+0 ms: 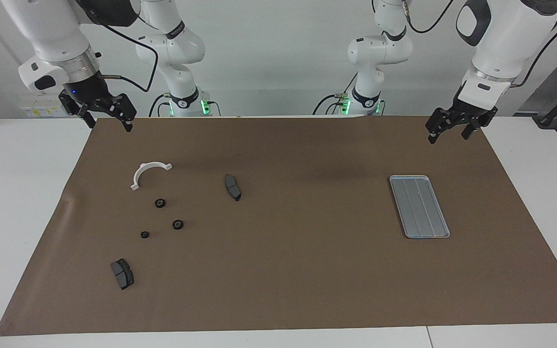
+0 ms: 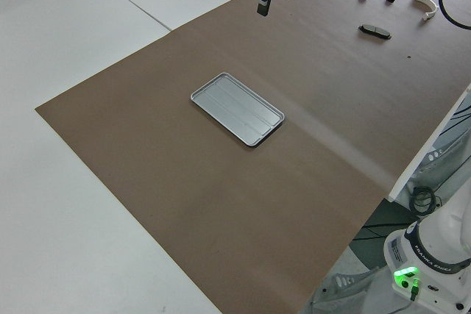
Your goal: Pick bearing gear from pile to tray
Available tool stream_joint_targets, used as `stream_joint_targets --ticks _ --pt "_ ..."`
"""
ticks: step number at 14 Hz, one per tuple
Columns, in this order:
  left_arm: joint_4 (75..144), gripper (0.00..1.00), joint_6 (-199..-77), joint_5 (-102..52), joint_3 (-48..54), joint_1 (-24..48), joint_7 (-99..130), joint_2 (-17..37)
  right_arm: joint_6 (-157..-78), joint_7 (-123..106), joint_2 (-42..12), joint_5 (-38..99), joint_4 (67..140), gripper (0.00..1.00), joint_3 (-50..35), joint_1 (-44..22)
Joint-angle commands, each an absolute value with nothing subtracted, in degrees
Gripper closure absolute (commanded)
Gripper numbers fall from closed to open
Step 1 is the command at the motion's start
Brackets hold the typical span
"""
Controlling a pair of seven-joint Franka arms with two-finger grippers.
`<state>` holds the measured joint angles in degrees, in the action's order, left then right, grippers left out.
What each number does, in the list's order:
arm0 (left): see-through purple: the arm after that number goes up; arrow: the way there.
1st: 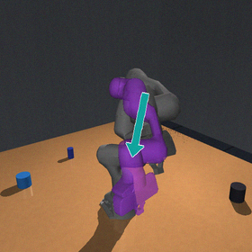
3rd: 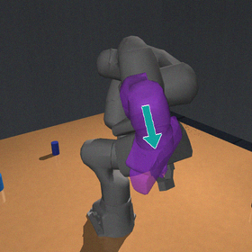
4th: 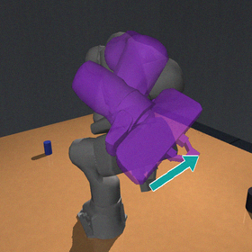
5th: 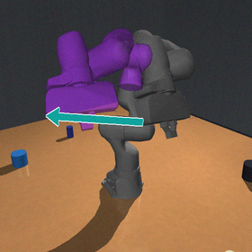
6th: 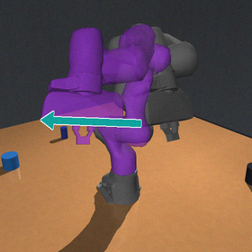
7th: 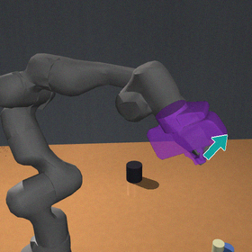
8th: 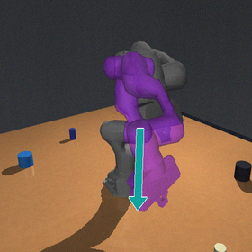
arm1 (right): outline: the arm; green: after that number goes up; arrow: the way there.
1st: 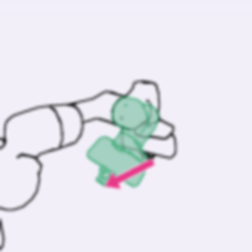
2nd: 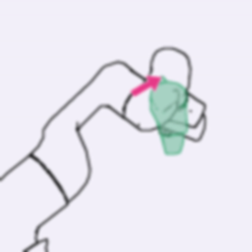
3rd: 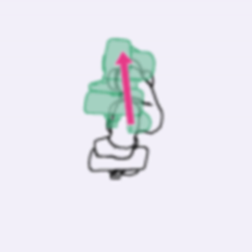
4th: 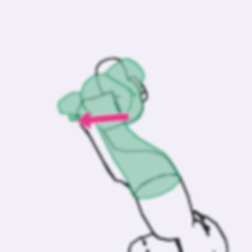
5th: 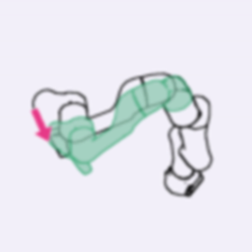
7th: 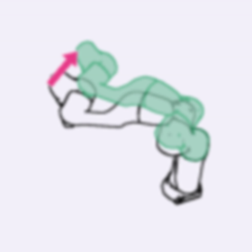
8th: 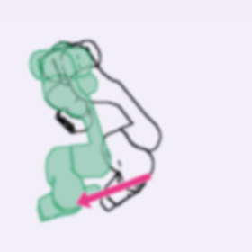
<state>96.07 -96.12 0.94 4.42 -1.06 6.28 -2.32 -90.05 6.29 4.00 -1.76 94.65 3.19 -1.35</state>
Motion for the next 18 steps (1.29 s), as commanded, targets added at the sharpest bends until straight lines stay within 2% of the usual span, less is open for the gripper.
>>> stream_joint_targets --ticks 1,12,16,18 --pt "97.65 0.00 -96.68 0.26 4.22 -1.23 5.89 -3.69 -91.48 6.24 4.75 -2.02 95.97 0.00 3.60 -1.58" --pt "97.65 0.00 -96.68 0.26 4.22 -1.23 5.89 -3.60 -92.89 5.28 4.92 -1.76 97.11 0.00 3.60 -1.58" --pt "97.65 0.00 -96.68 0.26 4.22 -1.23 5.89 -3.69 -107.02 4.66 4.14 -1.32 105.45 0.00 3.52 -1.67" --pt "97.65 0.00 -96.68 0.26 4.22 -1.23 5.89 -3.69 -111.95 3.79 -0.85 -1.23 105.82 0.00 3.52 -1.67"
